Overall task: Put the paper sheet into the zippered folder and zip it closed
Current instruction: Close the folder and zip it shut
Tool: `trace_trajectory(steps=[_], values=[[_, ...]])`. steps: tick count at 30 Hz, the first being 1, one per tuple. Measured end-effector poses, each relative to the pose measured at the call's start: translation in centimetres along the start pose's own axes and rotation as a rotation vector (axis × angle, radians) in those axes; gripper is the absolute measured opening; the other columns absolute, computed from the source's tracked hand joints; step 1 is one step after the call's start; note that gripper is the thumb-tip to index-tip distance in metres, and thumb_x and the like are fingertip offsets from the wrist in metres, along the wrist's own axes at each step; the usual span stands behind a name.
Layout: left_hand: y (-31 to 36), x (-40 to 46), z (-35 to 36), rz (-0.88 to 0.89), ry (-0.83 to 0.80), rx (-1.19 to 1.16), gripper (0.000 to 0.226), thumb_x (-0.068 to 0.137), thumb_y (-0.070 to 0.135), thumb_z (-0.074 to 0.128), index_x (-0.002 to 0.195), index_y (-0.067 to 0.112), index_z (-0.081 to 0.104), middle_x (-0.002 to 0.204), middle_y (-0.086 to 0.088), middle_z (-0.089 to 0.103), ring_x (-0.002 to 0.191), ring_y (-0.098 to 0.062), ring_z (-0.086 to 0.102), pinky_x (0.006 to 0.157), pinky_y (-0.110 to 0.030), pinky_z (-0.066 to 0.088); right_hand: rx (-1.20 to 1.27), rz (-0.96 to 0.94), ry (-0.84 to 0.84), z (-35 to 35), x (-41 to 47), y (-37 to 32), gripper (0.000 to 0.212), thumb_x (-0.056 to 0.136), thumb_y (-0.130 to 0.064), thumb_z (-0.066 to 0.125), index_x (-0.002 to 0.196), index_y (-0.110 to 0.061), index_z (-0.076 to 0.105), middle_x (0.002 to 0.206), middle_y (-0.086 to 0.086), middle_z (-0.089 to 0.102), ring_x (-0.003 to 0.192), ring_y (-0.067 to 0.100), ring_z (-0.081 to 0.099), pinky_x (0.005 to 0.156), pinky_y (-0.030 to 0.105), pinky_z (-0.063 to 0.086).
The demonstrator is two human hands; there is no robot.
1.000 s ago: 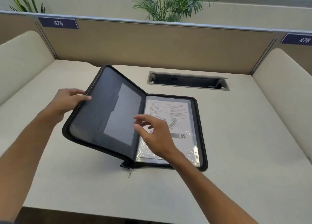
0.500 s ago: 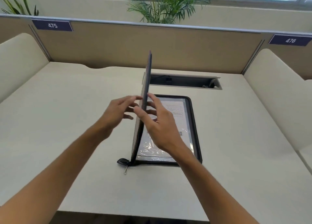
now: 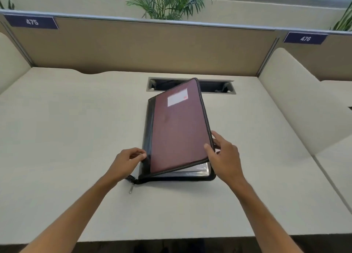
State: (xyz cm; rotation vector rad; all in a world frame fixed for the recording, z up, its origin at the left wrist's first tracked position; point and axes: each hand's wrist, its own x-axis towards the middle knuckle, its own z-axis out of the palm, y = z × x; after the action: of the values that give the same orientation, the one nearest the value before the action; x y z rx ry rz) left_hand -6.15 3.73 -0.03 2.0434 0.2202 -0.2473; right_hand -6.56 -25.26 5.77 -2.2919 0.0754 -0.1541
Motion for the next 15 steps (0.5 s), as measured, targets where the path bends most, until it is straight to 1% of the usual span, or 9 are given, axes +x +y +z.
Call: trace_trajectory(steps=[1, 3, 4, 5, 7, 9, 11, 12, 15], values=[[-0.6, -0.2, 0.0, -0.01, 0.031, 0.019, 0.01, 0.091, 0.028, 0.063, 0.096, 0.026, 0.072, 0.096, 0.009, 0.073, 0.098, -0.007, 0.065, 0.086, -0.026, 0.048, -0.046, 0.021, -0.001, 0.1, -0.1, 0.9, 0.021, 0.091, -0.023, 0.056, 0.109, -0.032, 0.058, 0.087, -0.004, 0.072, 0.085, 0.02, 0.067, 0.072, 0.036, 0.056], [-1.5, -0.8, 0.0, -0.026, 0.071, 0.039, 0.009, 0.09, 0.026, 0.065, 0.095, 0.025, 0.073, 0.094, 0.008, 0.072, 0.097, -0.005, 0.064, 0.085, -0.029, 0.052, -0.122, 0.063, -0.003, 0.6, -0.2, 2.8, 0.022, 0.091, -0.027, 0.054, 0.111, -0.031, 0.058, 0.088, 0.0, 0.072, 0.084, 0.023, 0.067, 0.072, 0.037, 0.056], [-2.0, -1.1, 0.0, -0.027, 0.078, 0.048, 0.009, 0.09, 0.025, 0.065, 0.095, 0.024, 0.073, 0.093, 0.007, 0.072, 0.096, -0.006, 0.064, 0.083, -0.028, 0.052, -0.141, 0.083, -0.01, 0.8, -0.3, 3.6, 0.022, 0.091, -0.027, 0.055, 0.112, -0.03, 0.058, 0.088, 0.002, 0.072, 0.084, 0.024, 0.067, 0.072, 0.038, 0.056], [-2.5, -1.4, 0.0, -0.024, 0.081, 0.062, 0.009, 0.089, 0.024, 0.066, 0.095, 0.023, 0.073, 0.092, 0.006, 0.072, 0.096, -0.007, 0.065, 0.08, -0.024, 0.05, -0.147, 0.102, -0.019, 1.0, -0.4, 4.3, 0.022, 0.091, -0.027, 0.055, 0.112, -0.028, 0.059, 0.088, 0.003, 0.072, 0.084, 0.025, 0.066, 0.072, 0.038, 0.055], [-3.3, -2.0, -0.3, -0.011, 0.082, 0.074, 0.008, 0.088, 0.023, 0.067, 0.095, 0.023, 0.072, 0.091, 0.004, 0.073, 0.095, -0.008, 0.065, 0.076, -0.017, 0.044, -0.145, 0.126, -0.037, 1.3, -0.6, 5.4, 0.023, 0.09, -0.026, 0.057, 0.113, -0.027, 0.061, 0.088, 0.001, 0.072, 0.084, 0.024, 0.067, 0.072, 0.035, 0.053], [-3.9, -2.5, -0.6, -0.005, 0.063, 0.053, 0.008, 0.087, 0.022, 0.069, 0.094, 0.024, 0.073, 0.09, 0.004, 0.073, 0.093, -0.007, 0.066, 0.075, -0.016, 0.043, -0.147, 0.133, -0.056, 1.6, -0.9, 6.1, 0.026, 0.091, -0.025, 0.058, 0.116, -0.025, 0.062, 0.088, -0.002, 0.072, 0.085, 0.022, 0.067, 0.071, 0.032, 0.051], [-4.2, -3.0, -0.8, -0.001, 0.029, 0.033, 0.008, 0.087, 0.022, 0.07, 0.092, 0.026, 0.074, 0.087, 0.004, 0.074, 0.09, -0.007, 0.067, 0.077, -0.018, 0.045, -0.151, 0.144, -0.067, 2.0, -1.2, 6.6, 0.029, 0.091, -0.024, 0.058, 0.119, -0.021, 0.063, 0.091, -0.001, 0.071, 0.084, 0.022, 0.067, 0.072, 0.031, 0.05], [-4.3, -3.2, -0.8, -0.004, 0.009, 0.021, 0.007, 0.087, 0.023, 0.069, 0.091, 0.026, 0.074, 0.087, 0.006, 0.074, 0.089, -0.007, 0.067, 0.078, -0.02, 0.046, -0.164, 0.152, -0.071, 2.2, -1.3, 6.8, 0.031, 0.091, -0.026, 0.058, 0.122, -0.02, 0.062, 0.096, 0.0, 0.072, 0.087, 0.021, 0.066, 0.075, 0.031, 0.051], [-4.8, -3.7, -0.7, -0.019, -0.013, 0.013, 0.006, 0.086, 0.025, 0.071, 0.089, 0.027, 0.075, 0.088, 0.01, 0.075, 0.089, -0.008, 0.067, 0.083, -0.024, 0.048, -0.256, 0.132, -0.1, 3.0, -1.6, 7.7, 0.043, 0.093, -0.032, 0.055, 0.134, -0.02, 0.055, 0.12, -0.003, 0.067, 0.107, 0.019, 0.062, 0.087, 0.031, 0.049]])
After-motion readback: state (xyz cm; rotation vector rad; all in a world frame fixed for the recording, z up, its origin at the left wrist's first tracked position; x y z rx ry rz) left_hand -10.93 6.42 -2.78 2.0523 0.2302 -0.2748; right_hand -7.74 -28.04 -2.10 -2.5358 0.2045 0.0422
